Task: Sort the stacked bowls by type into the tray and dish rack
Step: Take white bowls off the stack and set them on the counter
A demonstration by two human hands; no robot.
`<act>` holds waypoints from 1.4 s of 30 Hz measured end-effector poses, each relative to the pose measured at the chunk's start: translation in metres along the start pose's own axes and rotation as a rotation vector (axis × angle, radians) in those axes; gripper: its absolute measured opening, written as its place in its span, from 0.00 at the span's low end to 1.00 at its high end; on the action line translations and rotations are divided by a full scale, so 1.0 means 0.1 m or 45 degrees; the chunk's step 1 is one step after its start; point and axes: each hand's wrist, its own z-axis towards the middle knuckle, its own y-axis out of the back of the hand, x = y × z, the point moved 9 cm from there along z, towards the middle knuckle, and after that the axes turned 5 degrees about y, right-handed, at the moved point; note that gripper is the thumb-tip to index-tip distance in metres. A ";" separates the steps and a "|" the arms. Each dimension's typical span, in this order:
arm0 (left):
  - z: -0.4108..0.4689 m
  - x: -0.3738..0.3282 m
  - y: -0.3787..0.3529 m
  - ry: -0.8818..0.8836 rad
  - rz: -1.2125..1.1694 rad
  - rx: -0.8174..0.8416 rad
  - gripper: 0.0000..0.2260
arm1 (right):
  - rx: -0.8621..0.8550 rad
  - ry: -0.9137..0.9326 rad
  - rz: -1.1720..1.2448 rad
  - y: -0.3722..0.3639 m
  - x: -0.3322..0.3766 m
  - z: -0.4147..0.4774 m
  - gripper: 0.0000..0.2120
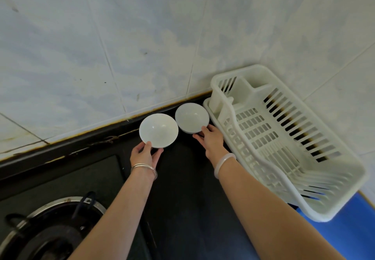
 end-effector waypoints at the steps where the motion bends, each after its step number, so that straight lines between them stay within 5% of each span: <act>1: 0.00 0.00 0.00 -0.001 -0.003 0.001 0.12 | 0.008 -0.002 0.006 -0.01 0.00 0.00 0.18; 13: -0.12 -0.01 -0.02 -0.059 0.071 0.031 0.18 | 0.221 -0.089 -0.214 -0.02 -0.01 -0.14 0.23; 20: -0.47 -0.01 0.04 -0.177 0.422 0.099 0.19 | 0.315 0.055 -0.479 0.21 0.19 -0.56 0.22; 25: -1.01 0.33 0.10 -0.140 0.794 0.367 0.16 | 0.319 0.178 -0.568 0.77 0.40 -1.15 0.17; 34: -2.24 1.78 0.32 -0.040 1.444 0.812 0.13 | -0.004 0.243 -0.892 2.66 0.26 -2.46 0.10; 42: -2.80 2.76 0.70 -0.387 1.974 0.930 0.14 | -0.345 0.188 -1.379 3.87 -0.37 -3.41 0.11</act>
